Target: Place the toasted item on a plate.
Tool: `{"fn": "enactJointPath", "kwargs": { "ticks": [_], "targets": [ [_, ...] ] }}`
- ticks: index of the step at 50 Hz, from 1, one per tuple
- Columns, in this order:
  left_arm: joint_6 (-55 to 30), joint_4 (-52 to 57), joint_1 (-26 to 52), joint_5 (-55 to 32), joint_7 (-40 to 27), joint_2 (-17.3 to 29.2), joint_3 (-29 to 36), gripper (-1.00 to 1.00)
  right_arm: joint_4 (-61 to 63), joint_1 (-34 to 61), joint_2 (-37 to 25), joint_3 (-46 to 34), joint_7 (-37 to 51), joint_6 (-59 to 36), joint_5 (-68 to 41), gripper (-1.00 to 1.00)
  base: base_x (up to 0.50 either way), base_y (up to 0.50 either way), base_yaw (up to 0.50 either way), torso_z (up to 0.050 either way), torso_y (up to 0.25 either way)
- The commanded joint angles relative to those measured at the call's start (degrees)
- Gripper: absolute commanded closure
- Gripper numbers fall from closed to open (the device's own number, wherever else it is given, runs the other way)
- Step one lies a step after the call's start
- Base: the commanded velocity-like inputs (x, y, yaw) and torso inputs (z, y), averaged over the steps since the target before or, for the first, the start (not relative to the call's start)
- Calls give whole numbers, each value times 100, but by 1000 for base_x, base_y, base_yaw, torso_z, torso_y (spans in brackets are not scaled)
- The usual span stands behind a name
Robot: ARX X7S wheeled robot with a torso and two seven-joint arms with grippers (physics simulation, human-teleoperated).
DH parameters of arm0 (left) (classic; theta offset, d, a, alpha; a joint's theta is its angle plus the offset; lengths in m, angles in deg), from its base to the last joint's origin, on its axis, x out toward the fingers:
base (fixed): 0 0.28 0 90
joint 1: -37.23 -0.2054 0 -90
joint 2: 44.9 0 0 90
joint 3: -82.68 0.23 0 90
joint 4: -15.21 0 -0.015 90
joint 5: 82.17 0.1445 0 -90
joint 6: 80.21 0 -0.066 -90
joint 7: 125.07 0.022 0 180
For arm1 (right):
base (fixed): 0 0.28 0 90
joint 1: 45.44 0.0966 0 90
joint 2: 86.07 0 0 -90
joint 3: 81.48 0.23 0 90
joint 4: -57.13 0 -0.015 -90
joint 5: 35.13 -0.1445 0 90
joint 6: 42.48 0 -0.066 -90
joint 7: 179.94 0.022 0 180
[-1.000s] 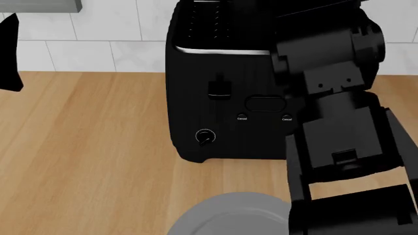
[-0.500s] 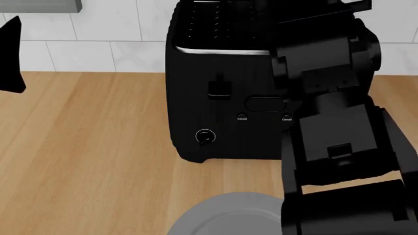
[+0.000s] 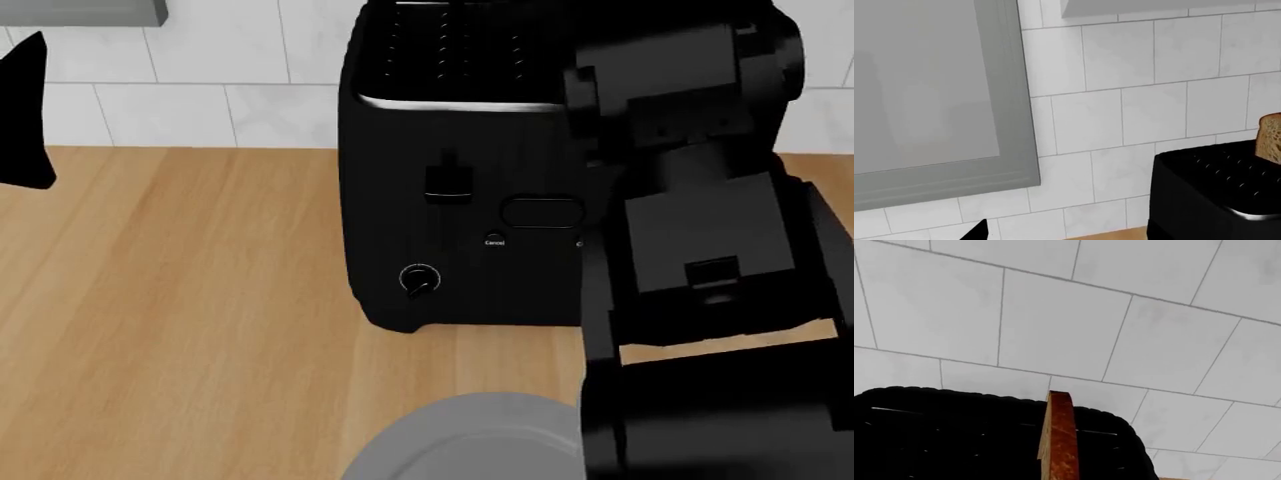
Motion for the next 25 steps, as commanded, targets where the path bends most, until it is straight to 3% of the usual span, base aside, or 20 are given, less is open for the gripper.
{"fn": "enactJointPath", "kwargs": {
  "ticks": [1,8,19,25],
  "targets": [
    [36,-32,27,-33,-24,-12,21,-100,222,313,-12,-54,-126,-198,200,100,0,0,0,0,0],
    [102,-92,92,-25,-27,-52,132,-100,2499,-204,-423,-39,-130,-1640,19,100,0,0,0,0,0],
    [123,-143,251,-61,-57,-156,262,-100,4574,-444,-867,142,-145,-3110,-278,100,0,0,0,0,0],
    [170,-171,295,-64,-73,-212,332,-100,5986,-818,-1106,611,-98,-4029,-628,100,0,0,0,0,0]
  ]
}}
